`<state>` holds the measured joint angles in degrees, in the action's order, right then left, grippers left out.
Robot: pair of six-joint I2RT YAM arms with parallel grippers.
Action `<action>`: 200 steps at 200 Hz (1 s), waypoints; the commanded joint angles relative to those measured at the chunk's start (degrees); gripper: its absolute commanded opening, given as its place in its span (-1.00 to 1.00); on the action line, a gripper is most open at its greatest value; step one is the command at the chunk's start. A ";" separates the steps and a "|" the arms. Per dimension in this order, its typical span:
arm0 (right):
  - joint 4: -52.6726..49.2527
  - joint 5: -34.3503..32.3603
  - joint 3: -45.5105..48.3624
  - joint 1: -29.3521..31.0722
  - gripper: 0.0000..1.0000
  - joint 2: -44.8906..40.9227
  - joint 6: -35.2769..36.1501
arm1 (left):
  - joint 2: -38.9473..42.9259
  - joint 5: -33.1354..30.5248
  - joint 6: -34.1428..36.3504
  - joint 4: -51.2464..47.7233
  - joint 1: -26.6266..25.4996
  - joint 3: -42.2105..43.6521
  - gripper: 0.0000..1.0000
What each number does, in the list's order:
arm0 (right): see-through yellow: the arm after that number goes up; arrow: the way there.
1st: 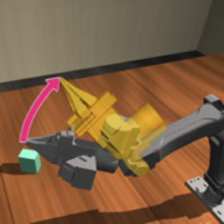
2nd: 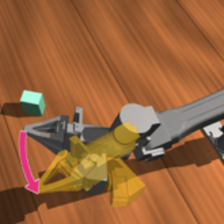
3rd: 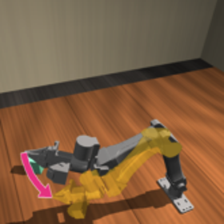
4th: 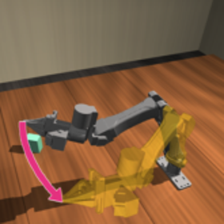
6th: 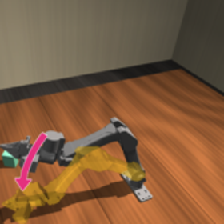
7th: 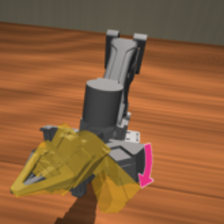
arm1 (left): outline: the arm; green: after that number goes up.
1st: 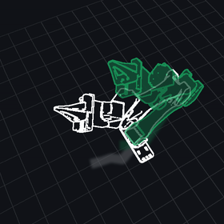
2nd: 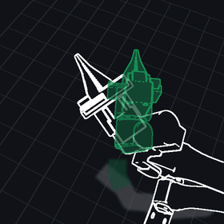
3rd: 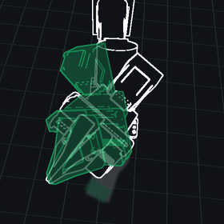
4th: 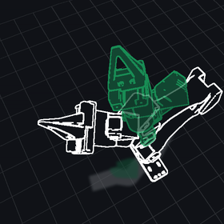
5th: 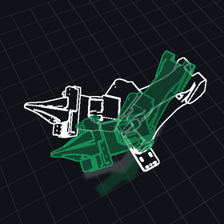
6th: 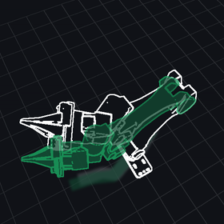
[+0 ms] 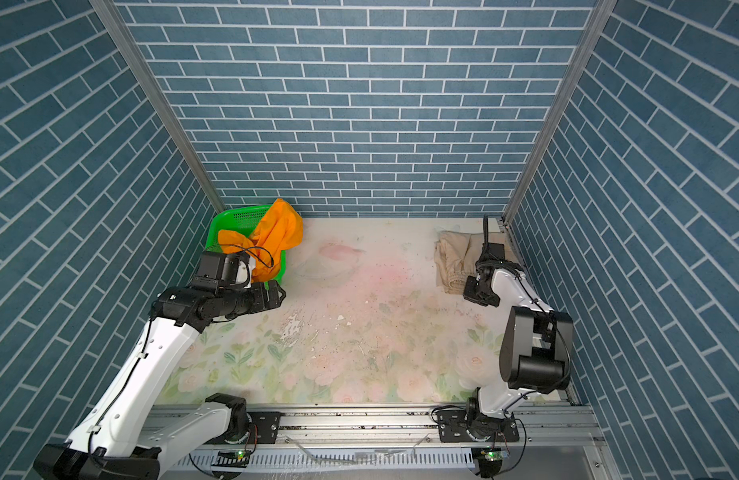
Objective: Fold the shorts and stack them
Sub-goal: 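Place the beige bundle in the far corner and open the right gripper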
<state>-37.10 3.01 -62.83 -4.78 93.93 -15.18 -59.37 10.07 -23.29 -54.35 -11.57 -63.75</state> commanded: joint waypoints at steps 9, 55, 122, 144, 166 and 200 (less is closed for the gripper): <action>-0.59 0.37 -4.63 -0.85 -0.86 6.22 0.21 | 0.04 -0.49 0.82 0.46 0.59 -0.79 0.99; -2.07 -1.58 -13.20 -0.88 -0.87 16.58 1.56 | 0.50 -2.23 0.97 -1.00 1.03 -2.52 0.99; -3.51 -4.31 -26.43 -0.88 -0.92 26.75 4.22 | 1.55 -4.73 1.40 -3.40 1.64 -4.18 0.99; -5.51 -4.69 -30.15 -0.83 -0.93 28.15 5.19 | 1.25 -5.52 1.40 -3.26 1.82 -4.58 0.99; -3.04 -4.04 -26.80 -0.50 -0.81 23.73 5.46 | 0.69 -7.79 1.77 -2.47 1.99 -5.56 0.99; 3.66 1.73 -15.43 0.56 -0.27 10.10 5.04 | -3.49 -12.00 4.47 0.30 2.17 -10.72 0.99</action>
<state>-36.88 0.89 -83.79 -5.15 114.80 -10.98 -60.12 2.42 -21.67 -56.23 -9.91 -69.89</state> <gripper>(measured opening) 0.285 0.996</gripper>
